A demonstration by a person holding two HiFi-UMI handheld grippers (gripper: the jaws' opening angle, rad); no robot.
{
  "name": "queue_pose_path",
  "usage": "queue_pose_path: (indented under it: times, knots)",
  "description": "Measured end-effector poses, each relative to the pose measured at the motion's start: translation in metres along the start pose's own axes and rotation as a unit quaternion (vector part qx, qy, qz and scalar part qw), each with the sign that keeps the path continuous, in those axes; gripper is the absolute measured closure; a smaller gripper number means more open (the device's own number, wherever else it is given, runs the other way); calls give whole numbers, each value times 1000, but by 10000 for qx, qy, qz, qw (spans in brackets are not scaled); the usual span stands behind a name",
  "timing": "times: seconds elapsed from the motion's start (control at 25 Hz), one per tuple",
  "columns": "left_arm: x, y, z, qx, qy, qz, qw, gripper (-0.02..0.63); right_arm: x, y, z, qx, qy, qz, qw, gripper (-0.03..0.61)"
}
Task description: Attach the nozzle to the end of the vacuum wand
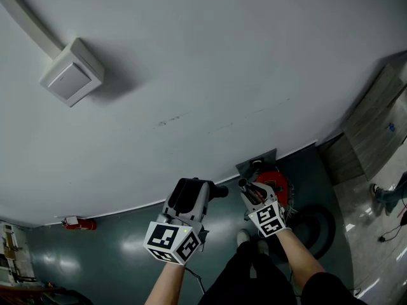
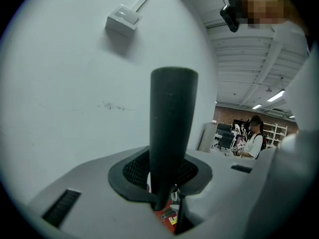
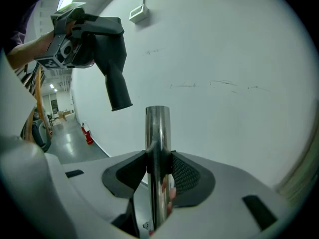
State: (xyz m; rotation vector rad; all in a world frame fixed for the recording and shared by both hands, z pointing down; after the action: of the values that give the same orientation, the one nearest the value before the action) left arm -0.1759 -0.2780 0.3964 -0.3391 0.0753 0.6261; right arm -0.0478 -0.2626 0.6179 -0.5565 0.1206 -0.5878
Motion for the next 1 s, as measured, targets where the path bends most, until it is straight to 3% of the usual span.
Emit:
queue_pose_path:
  times: [0.48,1.0]
  knots:
    - [41,-19,-22,120,-67,512,9986,525,-7,13,3,95,28,0,10000,419]
    - [56,-35,-9,-109,-84,608,9981,525,-10,20,5,160,137,-104,9997,423]
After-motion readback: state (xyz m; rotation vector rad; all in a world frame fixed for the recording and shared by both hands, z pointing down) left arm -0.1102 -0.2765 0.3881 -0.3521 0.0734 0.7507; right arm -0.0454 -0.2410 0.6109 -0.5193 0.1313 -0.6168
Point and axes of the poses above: the fingertips, and each gripper's own axes: y backward along the fingers, x to its right, z out of its underside, the point moved 3 cm from there along y, backward along the fingers, and after that the axes turned 2 degrees about -y, right-handed, at the moved point
